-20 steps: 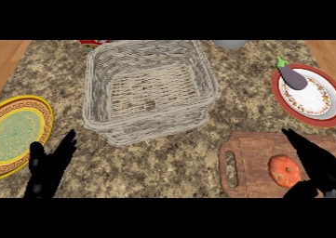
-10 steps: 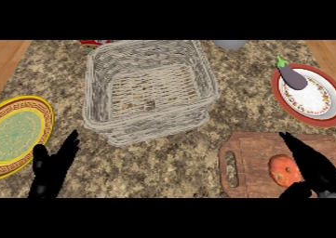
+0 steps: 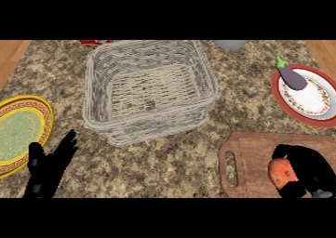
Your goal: Pick the squash from the cutting board and place it in the basket
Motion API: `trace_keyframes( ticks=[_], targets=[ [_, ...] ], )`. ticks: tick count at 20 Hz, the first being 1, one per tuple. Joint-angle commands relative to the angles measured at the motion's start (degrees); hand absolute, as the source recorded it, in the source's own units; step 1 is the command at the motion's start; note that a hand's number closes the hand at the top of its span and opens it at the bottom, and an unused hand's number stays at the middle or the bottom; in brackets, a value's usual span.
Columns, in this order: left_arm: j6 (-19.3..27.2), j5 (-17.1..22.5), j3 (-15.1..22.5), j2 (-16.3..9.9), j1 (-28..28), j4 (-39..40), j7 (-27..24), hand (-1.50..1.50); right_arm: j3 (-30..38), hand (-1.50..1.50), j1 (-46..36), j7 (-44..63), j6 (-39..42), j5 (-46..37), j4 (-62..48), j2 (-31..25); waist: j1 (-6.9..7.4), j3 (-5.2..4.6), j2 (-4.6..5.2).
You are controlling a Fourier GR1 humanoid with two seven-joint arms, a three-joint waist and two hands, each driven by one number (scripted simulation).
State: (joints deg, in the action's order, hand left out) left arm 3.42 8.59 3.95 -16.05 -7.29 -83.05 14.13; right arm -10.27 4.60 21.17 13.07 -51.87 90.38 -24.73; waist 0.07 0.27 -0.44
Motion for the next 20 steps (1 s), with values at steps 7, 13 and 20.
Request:
trace_keyframes(
  ticks=[7,13,20],
  targets=[
    [-1.6,-0.5,-0.4,0.4,0.8,1.4,3.2,0.0,-15.1,1.5,-3.4,6.3,-0.2,-11.8,4.0,11.5,0.91,-0.35,0.38],
    [-2.3,-2.5,2.5,1.4,2.7,1.9,1.2,0.0,-34.8,1.5,-12.7,14.2,2.2,-17.9,1.2,24.3,6.58,-0.52,0.83],
    [-2.5,-1.7,2.3,1.9,2.8,2.1,2.0,0.0,-41.7,1.5,-12.9,23.5,-19.7,-5.0,11.9,24.6,5.03,0.3,0.83]
  ],
)
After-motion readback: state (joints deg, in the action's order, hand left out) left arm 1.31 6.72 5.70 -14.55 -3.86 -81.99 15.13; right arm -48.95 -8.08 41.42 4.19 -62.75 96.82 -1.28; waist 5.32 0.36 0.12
